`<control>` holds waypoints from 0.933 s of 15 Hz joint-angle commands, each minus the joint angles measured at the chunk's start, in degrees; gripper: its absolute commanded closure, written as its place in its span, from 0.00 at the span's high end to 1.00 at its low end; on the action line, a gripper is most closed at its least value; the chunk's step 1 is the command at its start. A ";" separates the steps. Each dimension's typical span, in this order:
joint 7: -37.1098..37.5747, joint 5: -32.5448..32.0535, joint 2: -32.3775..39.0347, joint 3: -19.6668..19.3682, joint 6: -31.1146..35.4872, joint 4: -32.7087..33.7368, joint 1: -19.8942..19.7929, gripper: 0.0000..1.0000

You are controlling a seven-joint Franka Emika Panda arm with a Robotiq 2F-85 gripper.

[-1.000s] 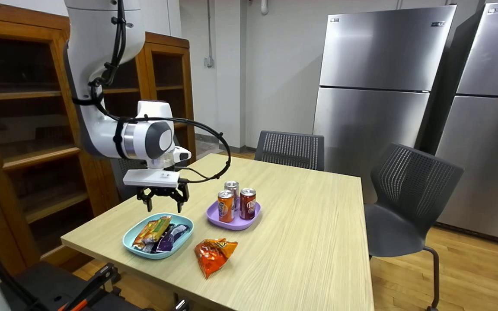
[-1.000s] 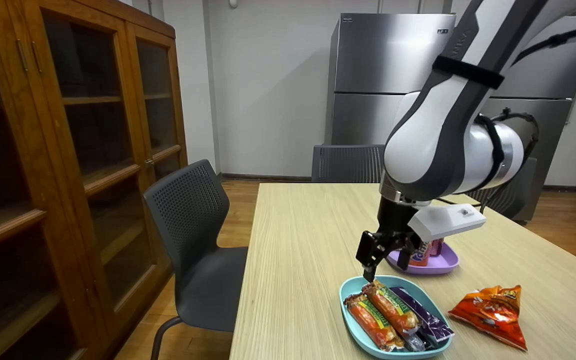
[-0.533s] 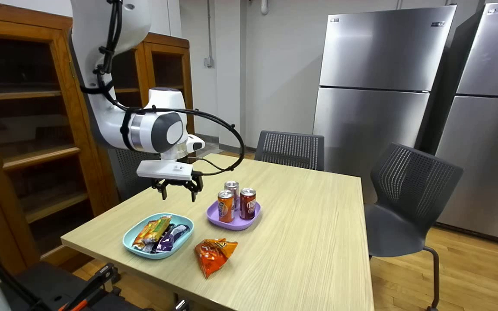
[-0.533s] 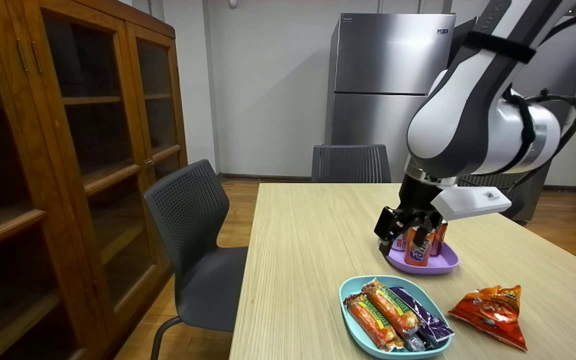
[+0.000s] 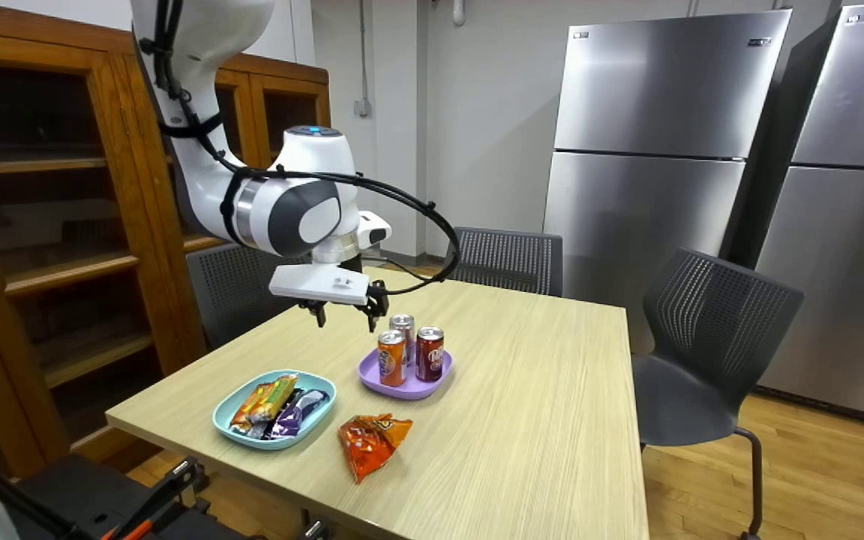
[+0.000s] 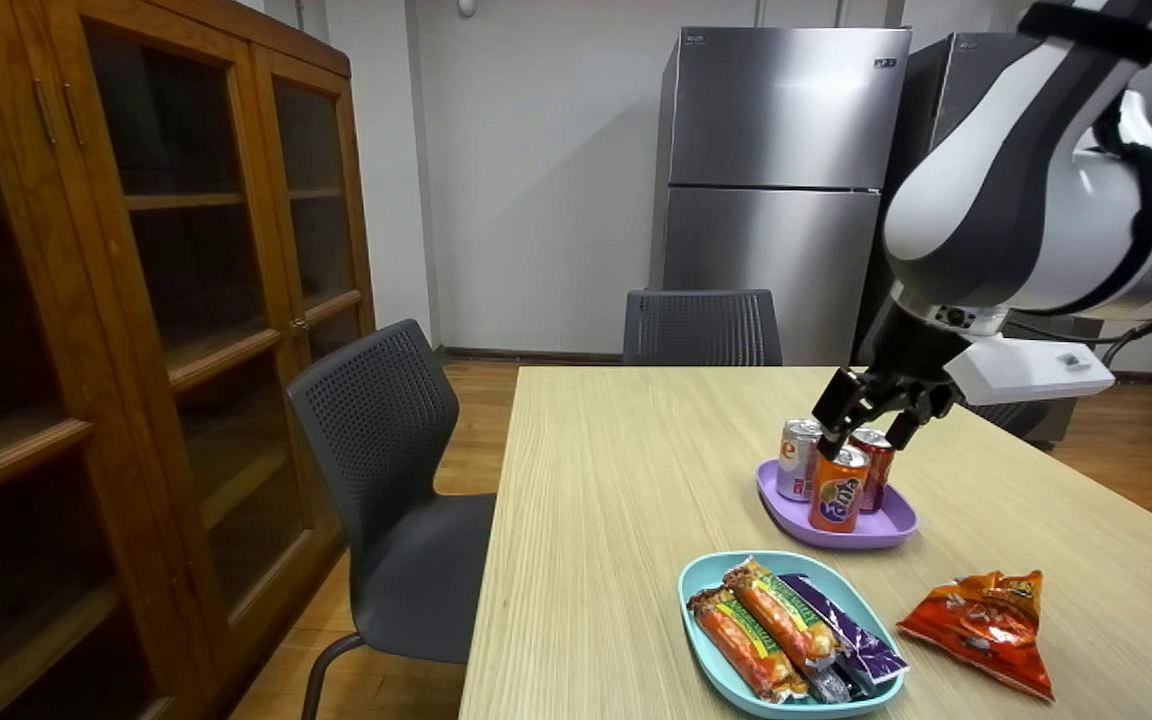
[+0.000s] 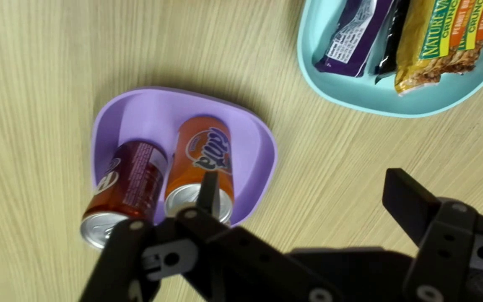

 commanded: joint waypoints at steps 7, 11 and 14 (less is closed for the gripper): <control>-0.35 0.10 0.53 0.12 0.04 -0.06 -0.19 1.00; -0.35 0.10 0.53 0.10 0.04 -0.05 -0.19 1.00; -0.35 0.10 0.53 0.10 0.04 -0.05 -0.19 1.00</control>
